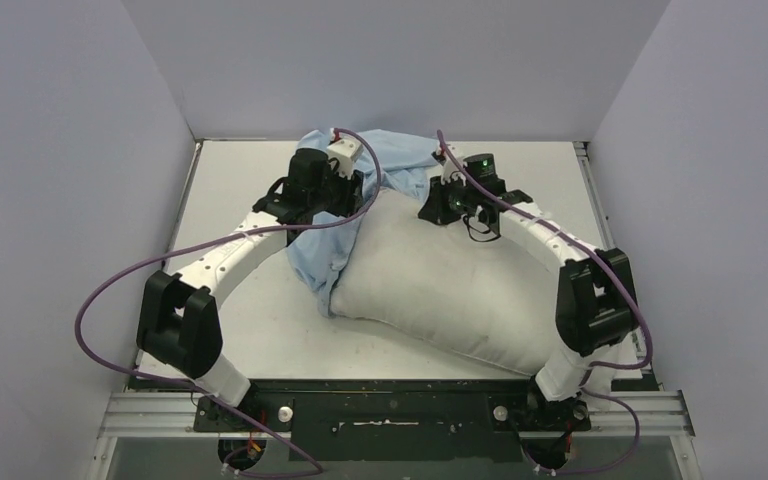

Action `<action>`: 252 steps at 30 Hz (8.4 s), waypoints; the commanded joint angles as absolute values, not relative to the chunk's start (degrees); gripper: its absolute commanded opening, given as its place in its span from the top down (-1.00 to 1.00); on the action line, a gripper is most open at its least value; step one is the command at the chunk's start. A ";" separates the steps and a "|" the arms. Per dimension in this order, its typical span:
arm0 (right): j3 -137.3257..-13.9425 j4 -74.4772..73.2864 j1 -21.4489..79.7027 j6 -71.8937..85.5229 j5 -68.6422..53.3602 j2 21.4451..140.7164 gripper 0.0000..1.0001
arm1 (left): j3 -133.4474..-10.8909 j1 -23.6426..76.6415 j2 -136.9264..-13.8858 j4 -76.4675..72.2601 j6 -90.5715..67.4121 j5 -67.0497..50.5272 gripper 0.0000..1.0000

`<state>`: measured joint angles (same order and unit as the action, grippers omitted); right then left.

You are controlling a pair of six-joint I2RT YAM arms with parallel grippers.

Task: Put the pillow into the pillowcase

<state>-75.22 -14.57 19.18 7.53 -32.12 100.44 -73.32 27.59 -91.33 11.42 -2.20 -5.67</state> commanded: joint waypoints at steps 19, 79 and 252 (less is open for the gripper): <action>-58.47 -4.55 20.89 11.45 -21.44 85.20 1.00 | -77.05 27.05 -102.11 17.98 7.49 -15.29 0.09; -43.10 26.68 20.48 28.48 4.04 79.30 1.00 | -69.56 32.60 -83.23 13.49 -0.43 -23.96 1.00; -51.30 3.94 55.73 -6.02 14.25 72.23 1.00 | -41.11 39.01 -59.93 6.58 -20.39 -2.80 -0.17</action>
<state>-50.11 -7.86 57.28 -12.43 15.64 73.58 -40.25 36.58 -58.17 10.11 -22.28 -8.78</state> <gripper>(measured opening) 0.050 0.576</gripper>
